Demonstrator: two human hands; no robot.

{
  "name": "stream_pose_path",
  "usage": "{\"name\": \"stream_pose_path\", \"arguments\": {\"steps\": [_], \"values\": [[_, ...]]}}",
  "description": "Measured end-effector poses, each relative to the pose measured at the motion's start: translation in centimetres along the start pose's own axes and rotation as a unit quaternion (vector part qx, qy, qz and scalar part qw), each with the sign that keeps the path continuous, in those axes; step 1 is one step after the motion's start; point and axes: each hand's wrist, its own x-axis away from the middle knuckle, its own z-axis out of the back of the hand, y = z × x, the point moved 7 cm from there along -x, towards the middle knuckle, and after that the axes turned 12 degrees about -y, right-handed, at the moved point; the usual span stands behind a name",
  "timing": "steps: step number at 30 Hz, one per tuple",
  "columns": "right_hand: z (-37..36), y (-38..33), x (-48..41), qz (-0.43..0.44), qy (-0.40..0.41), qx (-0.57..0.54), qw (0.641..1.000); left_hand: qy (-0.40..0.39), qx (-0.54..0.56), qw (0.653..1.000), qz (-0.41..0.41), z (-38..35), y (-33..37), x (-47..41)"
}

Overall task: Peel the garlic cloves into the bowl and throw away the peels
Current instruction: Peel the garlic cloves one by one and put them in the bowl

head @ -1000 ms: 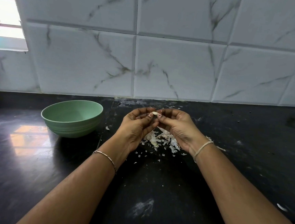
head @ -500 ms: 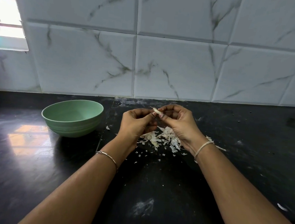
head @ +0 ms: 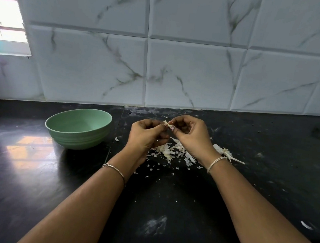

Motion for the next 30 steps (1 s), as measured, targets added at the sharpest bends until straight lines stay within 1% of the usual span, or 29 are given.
{"name": "stream_pose_path", "arguments": {"steps": [3,7,11,15,17,22,26,30], "values": [[0.0,0.1,0.1,-0.007,0.019,-0.037,0.999,-0.015,-0.001,1.0,-0.022,-0.3,0.3,-0.1],[0.5,0.3,0.3,-0.037,0.04,-0.099,0.994,-0.03,-0.03,0.998,-0.041,-0.9,0.4,0.0],[0.4,0.0,0.5,-0.043,0.037,-0.145,0.988,-0.033,-0.07,0.995,-0.067,-1.2,0.7,0.0],[0.2,0.3,0.4,-0.051,0.036,-0.16,0.985,-0.022,-0.187,0.977,-0.101,-1.4,1.2,0.0],[0.3,0.5,0.4,-0.056,0.043,-0.161,0.984,-0.013,-0.227,0.967,-0.11,-1.4,1.3,-0.1],[0.3,0.8,0.2,-0.064,0.04,-0.109,0.991,0.01,-0.277,0.953,-0.122,-1.0,1.2,-0.2],[0.6,0.9,0.0,-0.063,0.048,-0.016,0.997,0.026,-0.339,0.932,-0.125,-0.7,0.9,-0.5],[1.1,0.4,0.1,-0.054,0.071,0.051,0.995,0.037,-0.351,0.927,-0.124,-0.6,1.0,-0.5]]}}
